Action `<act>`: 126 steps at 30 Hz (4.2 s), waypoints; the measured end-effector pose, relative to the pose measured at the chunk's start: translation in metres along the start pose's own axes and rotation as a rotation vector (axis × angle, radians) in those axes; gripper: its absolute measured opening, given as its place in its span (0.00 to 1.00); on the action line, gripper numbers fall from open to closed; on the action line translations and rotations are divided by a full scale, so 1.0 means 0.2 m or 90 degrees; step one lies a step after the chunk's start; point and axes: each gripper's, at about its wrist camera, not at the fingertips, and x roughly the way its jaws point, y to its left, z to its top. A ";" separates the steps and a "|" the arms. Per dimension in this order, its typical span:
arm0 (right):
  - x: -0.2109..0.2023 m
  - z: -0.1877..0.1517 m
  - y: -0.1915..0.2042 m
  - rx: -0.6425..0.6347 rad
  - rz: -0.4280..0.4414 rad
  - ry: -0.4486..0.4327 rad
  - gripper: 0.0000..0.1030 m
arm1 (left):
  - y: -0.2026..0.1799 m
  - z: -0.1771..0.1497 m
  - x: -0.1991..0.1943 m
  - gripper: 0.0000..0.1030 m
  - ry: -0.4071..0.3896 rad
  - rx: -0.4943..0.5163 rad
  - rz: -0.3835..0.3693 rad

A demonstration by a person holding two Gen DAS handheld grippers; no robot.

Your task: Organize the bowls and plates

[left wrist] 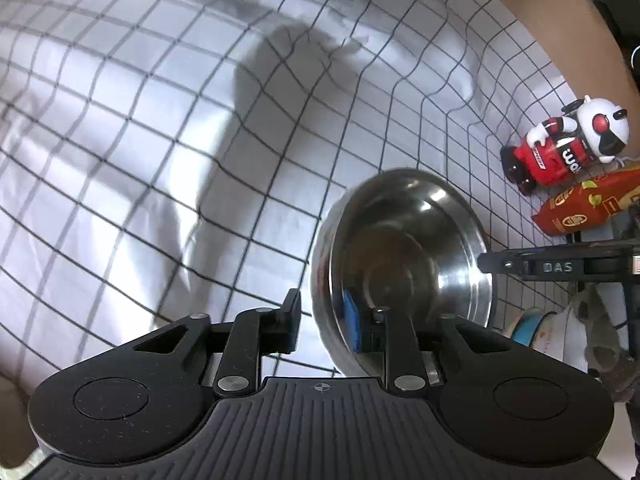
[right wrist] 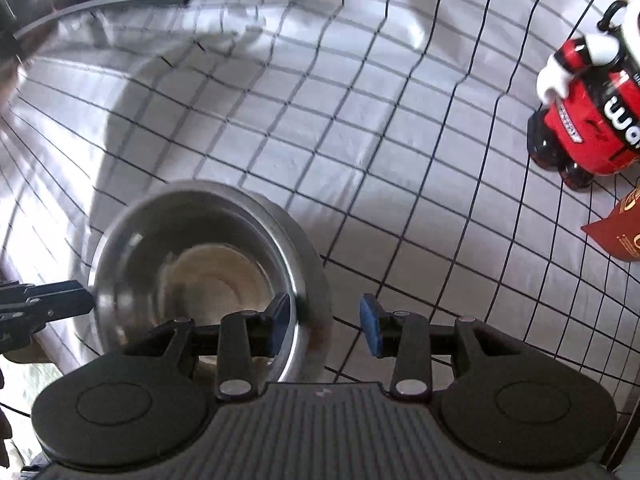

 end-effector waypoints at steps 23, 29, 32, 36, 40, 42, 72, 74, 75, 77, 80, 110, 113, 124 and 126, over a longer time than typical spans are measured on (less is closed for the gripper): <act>0.19 0.04 0.15 0.094 0.084 0.101 0.53 | 0.15 0.14 0.16 0.48 0.034 -0.029 -0.026; 0.17 -0.03 0.20 0.131 0.072 0.077 0.54 | 0.15 0.15 0.17 0.49 0.064 0.027 -0.039; 0.14 -0.08 0.18 0.153 0.065 0.052 0.53 | 0.17 0.18 0.19 0.49 0.082 0.031 -0.064; -0.06 -0.16 0.21 0.127 -0.011 -0.073 0.51 | 0.18 0.20 0.15 0.48 0.080 0.061 -0.072; -0.35 -0.24 0.20 0.086 -0.055 -0.198 0.51 | 0.14 0.17 -0.06 0.48 0.001 0.091 -0.072; -0.49 -0.30 0.19 0.048 -0.077 -0.264 0.51 | 0.10 0.16 -0.20 0.47 -0.075 0.117 -0.109; -0.67 -0.93 -0.62 0.072 -0.051 -0.409 0.51 | -0.84 -0.31 -0.19 0.17 -0.137 0.240 -0.168; -0.64 -0.95 -0.64 0.073 -0.046 -0.405 0.50 | -0.83 -0.33 -0.17 0.17 -0.123 0.256 -0.180; -0.62 -0.96 -0.64 0.074 -0.043 -0.398 0.48 | -0.83 -0.34 -0.17 0.17 -0.121 0.265 -0.182; -0.60 -0.97 -0.66 0.084 -0.039 -0.379 0.41 | -0.85 -0.37 -0.15 0.17 -0.118 0.273 -0.182; -0.58 -1.04 -0.67 0.080 -0.017 -0.355 0.40 | -0.88 -0.40 -0.14 0.17 -0.102 0.280 -0.185; -0.19 -1.08 -0.76 0.157 0.160 -0.188 0.43 | -0.81 -0.50 0.24 0.43 -0.005 0.166 -0.048; -0.09 -1.07 -0.76 0.186 0.185 -0.151 0.43 | -0.81 -0.51 0.26 0.43 0.001 0.165 -0.053; -0.03 -1.04 -0.73 0.225 0.248 -0.123 0.45 | -0.80 -0.50 0.34 0.39 0.021 0.168 -0.074; -0.03 -1.03 -0.71 0.220 0.234 -0.123 0.48 | -0.77 -0.50 0.33 0.38 0.020 0.162 -0.084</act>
